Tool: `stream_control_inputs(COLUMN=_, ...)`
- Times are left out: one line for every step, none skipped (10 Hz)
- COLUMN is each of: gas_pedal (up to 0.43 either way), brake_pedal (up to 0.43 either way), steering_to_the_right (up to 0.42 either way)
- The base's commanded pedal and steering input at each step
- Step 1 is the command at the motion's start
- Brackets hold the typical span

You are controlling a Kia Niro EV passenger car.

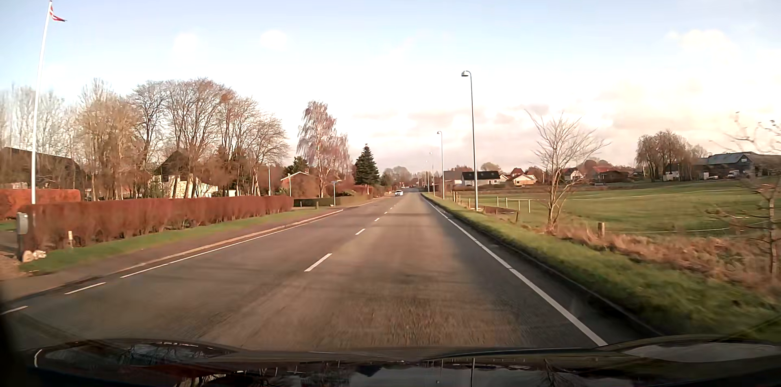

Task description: Follow the waypoints while adhering to traffic rules and regulations

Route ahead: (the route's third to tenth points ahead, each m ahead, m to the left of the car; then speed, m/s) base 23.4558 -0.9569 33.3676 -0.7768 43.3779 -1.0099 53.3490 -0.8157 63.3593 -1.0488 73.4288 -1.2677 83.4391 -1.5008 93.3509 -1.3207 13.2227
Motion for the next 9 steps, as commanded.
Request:
stream_control_inputs(gas_pedal=0.15, brake_pedal=0.0, steering_to_the_right=-0.001)
stream_control_inputs(gas_pedal=0.138, brake_pedal=0.0, steering_to_the_right=0.002)
stream_control_inputs(gas_pedal=0.138, brake_pedal=0.0, steering_to_the_right=0.004)
stream_control_inputs(gas_pedal=0.138, brake_pedal=0.0, steering_to_the_right=0.004)
stream_control_inputs(gas_pedal=0.138, brake_pedal=0.0, steering_to_the_right=0.004)
stream_control_inputs(gas_pedal=0.138, brake_pedal=0.0, steering_to_the_right=0.003)
stream_control_inputs(gas_pedal=0.138, brake_pedal=0.0, steering_to_the_right=0.003)
stream_control_inputs(gas_pedal=0.138, brake_pedal=0.0, steering_to_the_right=0.003)
stream_control_inputs(gas_pedal=0.138, brake_pedal=0.0, steering_to_the_right=0.003)
